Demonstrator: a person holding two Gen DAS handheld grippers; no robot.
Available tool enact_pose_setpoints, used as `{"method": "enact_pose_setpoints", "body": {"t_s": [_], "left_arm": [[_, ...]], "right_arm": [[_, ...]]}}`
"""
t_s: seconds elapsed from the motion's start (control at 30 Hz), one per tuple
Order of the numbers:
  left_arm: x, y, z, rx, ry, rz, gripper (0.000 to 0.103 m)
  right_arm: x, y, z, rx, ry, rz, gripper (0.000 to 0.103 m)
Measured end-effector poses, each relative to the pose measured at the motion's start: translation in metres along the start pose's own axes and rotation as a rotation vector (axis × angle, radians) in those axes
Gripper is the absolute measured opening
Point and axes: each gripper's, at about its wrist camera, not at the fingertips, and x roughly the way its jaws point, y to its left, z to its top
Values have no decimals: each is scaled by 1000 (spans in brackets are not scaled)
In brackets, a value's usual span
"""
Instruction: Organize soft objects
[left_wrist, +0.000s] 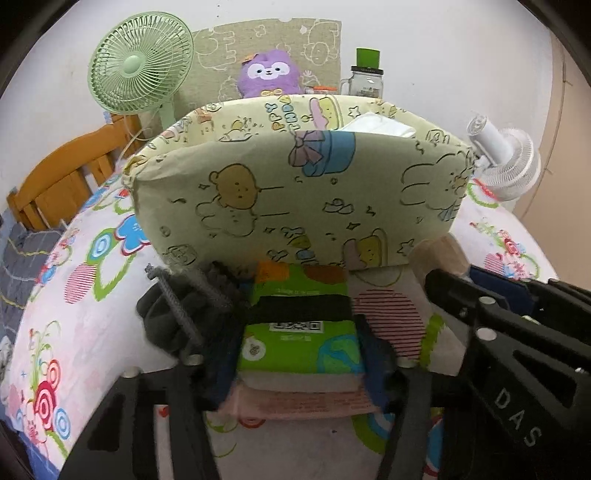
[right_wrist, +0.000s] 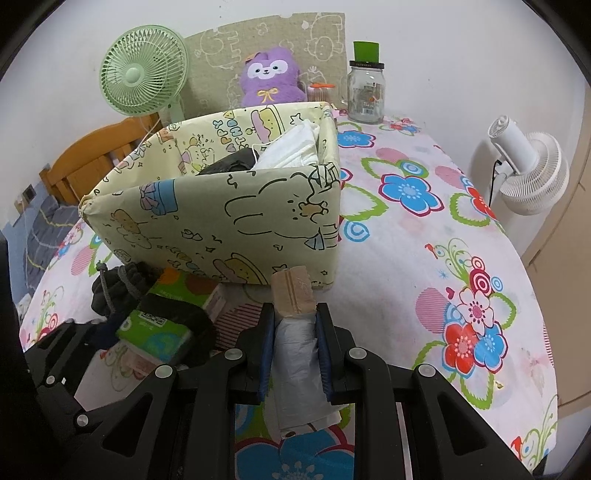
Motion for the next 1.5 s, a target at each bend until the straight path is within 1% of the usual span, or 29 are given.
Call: {"method": "enact_pose_setpoints", "body": {"t_s": [0.37, 0.97, 1.27, 1.5], "left_arm": [[-21, 2, 2, -6, -59, -22, 55], [-70, 2, 9, -6, -169, -20, 55], [-84, 2, 15, -2, -197, -20, 55], [-93, 4, 26, -7, -216, -19, 55]], "right_arm": [[-13, 8, 1, -18, -25, -5, 24], [-65, 18, 8, -43, -133, -15, 24], [-82, 22, 12, -42, -164, -18, 24], [-92, 27, 22, -52, -188, -14, 24]]}}
